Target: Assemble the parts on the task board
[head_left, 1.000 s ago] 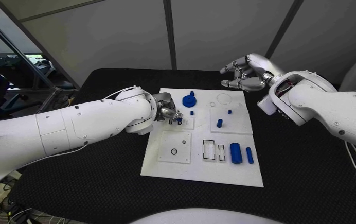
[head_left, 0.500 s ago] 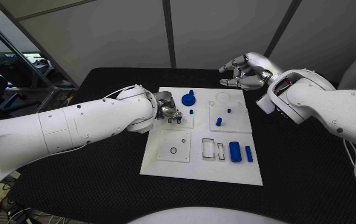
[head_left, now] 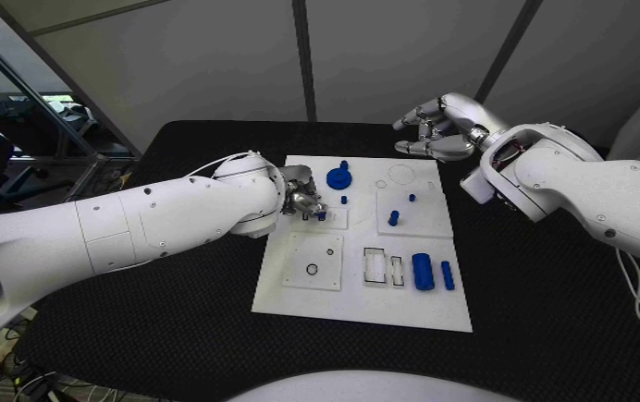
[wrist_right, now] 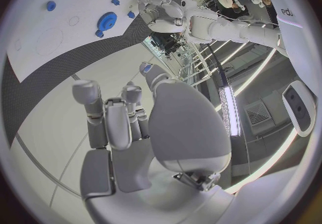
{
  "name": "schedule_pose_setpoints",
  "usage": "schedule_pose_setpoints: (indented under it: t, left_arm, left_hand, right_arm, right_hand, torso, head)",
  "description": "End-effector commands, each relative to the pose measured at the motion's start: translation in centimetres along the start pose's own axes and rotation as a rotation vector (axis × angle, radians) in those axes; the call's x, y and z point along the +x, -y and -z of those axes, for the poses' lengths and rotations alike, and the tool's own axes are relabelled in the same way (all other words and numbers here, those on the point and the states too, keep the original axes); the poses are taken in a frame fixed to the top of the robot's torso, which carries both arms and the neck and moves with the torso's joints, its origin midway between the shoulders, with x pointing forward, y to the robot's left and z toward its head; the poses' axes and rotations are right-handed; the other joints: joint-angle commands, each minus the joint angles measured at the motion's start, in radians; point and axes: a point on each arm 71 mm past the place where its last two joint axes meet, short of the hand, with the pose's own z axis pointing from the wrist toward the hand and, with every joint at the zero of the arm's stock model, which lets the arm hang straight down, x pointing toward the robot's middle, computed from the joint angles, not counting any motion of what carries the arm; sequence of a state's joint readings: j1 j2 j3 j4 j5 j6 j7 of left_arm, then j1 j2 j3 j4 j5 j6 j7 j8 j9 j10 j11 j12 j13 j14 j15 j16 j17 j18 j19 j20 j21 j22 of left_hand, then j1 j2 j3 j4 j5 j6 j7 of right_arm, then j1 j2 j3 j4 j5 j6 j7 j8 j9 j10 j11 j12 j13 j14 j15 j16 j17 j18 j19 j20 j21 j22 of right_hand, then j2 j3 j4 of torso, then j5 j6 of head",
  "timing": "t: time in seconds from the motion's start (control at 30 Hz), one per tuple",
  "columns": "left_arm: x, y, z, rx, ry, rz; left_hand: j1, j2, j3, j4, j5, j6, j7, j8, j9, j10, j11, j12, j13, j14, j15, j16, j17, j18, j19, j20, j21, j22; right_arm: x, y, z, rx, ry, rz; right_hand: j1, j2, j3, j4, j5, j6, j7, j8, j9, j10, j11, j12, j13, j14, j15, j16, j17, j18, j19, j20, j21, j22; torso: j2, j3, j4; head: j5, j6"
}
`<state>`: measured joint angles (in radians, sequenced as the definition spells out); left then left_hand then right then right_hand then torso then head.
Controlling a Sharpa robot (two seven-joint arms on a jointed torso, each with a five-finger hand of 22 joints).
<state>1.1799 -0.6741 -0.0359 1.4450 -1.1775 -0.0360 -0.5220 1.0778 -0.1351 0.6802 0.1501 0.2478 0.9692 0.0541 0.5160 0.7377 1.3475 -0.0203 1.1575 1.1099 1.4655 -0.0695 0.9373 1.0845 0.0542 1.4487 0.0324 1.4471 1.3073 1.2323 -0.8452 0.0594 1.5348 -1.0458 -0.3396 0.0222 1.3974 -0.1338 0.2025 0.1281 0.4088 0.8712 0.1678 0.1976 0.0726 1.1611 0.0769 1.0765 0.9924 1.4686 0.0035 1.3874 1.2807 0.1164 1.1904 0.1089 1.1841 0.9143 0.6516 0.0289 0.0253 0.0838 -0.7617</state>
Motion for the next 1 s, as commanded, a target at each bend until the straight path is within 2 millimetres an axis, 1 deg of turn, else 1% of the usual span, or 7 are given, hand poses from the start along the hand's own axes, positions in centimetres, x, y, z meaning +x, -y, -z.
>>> schedule_pose_setpoints:
  t: [0.03,0.4,0.43,0.5,0.53,0.73,1.0]
  left_arm:
    - [0.08,0.01,-0.06,-0.01,-0.017,-0.053]
    - [0.4,0.02,-0.1,-0.015,-0.049,-0.087]
    - [0.42,0.01,-0.1,-0.015,-0.051,-0.093]
    - [0.46,0.03,-0.07,-0.015,-0.054,-0.109]
    - [0.48,0.04,-0.07,-0.015,-0.056,-0.115]
    - [0.58,0.08,-0.01,-0.014,-0.064,-0.134]
    - [0.56,0.06,0.02,-0.014,-0.062,-0.135]
  left_hand:
    - [-0.002,0.01,0.181,-0.186,0.003,-0.007,-0.003,0.004,0.002,0.005,-0.004,-0.004,0.0,0.0,-0.01,-0.006,0.001,-0.007,0.009,0.001,0.005,0.07]
    - [-0.006,0.01,0.171,-0.194,0.007,-0.01,-0.003,0.007,0.007,0.01,-0.003,0.004,0.007,0.001,-0.009,-0.007,0.001,-0.008,0.011,0.001,0.007,0.074]
    - [-0.009,0.011,0.166,-0.196,0.022,-0.01,-0.003,0.009,0.009,0.011,-0.004,0.005,0.007,0.001,-0.009,-0.007,0.001,-0.008,0.011,0.001,0.007,0.074]
    - [-0.019,0.013,0.147,-0.202,0.085,-0.011,-0.004,0.014,0.016,0.012,-0.004,0.006,0.007,0.001,-0.009,-0.007,0.002,-0.009,0.012,0.001,0.007,0.075]
    - [-0.021,0.014,0.142,-0.204,0.093,-0.012,-0.004,0.015,0.017,0.012,-0.004,0.007,0.008,0.001,-0.01,-0.007,0.002,-0.009,0.012,0.001,0.007,0.076]
    - [-0.021,0.015,0.138,-0.206,0.098,-0.012,-0.005,0.015,0.019,0.012,-0.005,0.007,0.008,0.001,-0.01,-0.007,0.002,-0.009,0.012,0.001,0.007,0.076]
    - [-0.023,0.015,0.134,-0.208,0.103,-0.012,-0.005,0.016,0.02,0.013,-0.005,0.009,0.01,0.001,-0.01,-0.007,0.002,-0.009,0.012,0.001,0.007,0.076]
  right_arm:
    - [-0.02,-0.14,-0.08,-0.006,-0.005,0.003]
    - [0.01,-0.16,-0.11,-0.006,-0.007,0.003]
    - [0.02,-0.15,-0.11,-0.006,-0.008,0.003]
    - [0.04,-0.17,-0.1,-0.005,-0.01,0.003]
    - [0.05,-0.18,-0.1,-0.005,-0.011,0.002]
    - [0.08,-0.18,-0.12,-0.005,-0.013,0.002]
    - [0.08,-0.15,-0.15,-0.004,-0.013,0.003]
  right_hand:
    - [-0.006,0.008,0.003,0.003,0.002,0.001,-0.003,0.004,-0.001,-0.004,-0.002,-0.005,0.0,0.033,-0.006,-0.004,-0.001,0.013,0.0,-0.003,-0.004,0.0]
    - [-0.008,0.008,0.004,0.004,0.005,0.002,-0.003,0.005,-0.001,-0.004,-0.002,-0.005,-0.001,0.033,-0.006,-0.005,-0.001,0.013,0.0,-0.003,-0.004,0.0]
    - [-0.009,0.008,0.004,0.005,0.006,0.003,-0.003,0.006,-0.001,-0.004,-0.003,-0.005,-0.001,0.033,-0.006,-0.005,-0.001,0.013,0.001,-0.003,-0.004,0.0]
    - [-0.01,0.009,0.004,0.006,0.007,0.003,-0.003,0.007,-0.001,-0.004,-0.003,-0.004,-0.001,0.034,-0.007,-0.005,0.0,0.013,0.001,-0.003,-0.004,0.0]
    - [-0.011,0.009,0.004,0.006,0.007,0.003,-0.003,0.007,-0.001,-0.004,-0.003,-0.004,-0.001,0.034,-0.007,-0.005,0.0,0.013,0.001,-0.003,-0.005,0.0]
    - [-0.011,0.009,0.004,0.006,0.007,0.003,-0.003,0.007,-0.001,-0.004,-0.003,-0.004,-0.001,0.034,-0.007,-0.005,0.0,0.013,0.001,-0.003,-0.005,0.0]
    - [-0.012,0.009,0.005,0.008,0.008,0.004,-0.003,0.008,-0.001,-0.004,-0.003,-0.005,-0.002,0.033,-0.007,-0.006,-0.002,0.013,0.001,-0.003,-0.005,-0.001]
  torso:
    - [0.0,-0.0003,0.0008]
    - [0.0,-0.0011,0.0]
    - [0.0,-0.0009,0.0003]
    - [0.0,-0.0003,0.001]
    - [0.0,-0.0003,0.0013]
    - [0.0,-0.0016,0.0009]
    - [0.0,-0.0013,0.0014]
  head:
    - [0.0,-0.001]
    - [0.005,0.002]
    - [0.004,0.002]
    - [0.002,0.001]
    - [0.002,0.001]
    - [0.003,0.002]
    - [0.003,0.002]
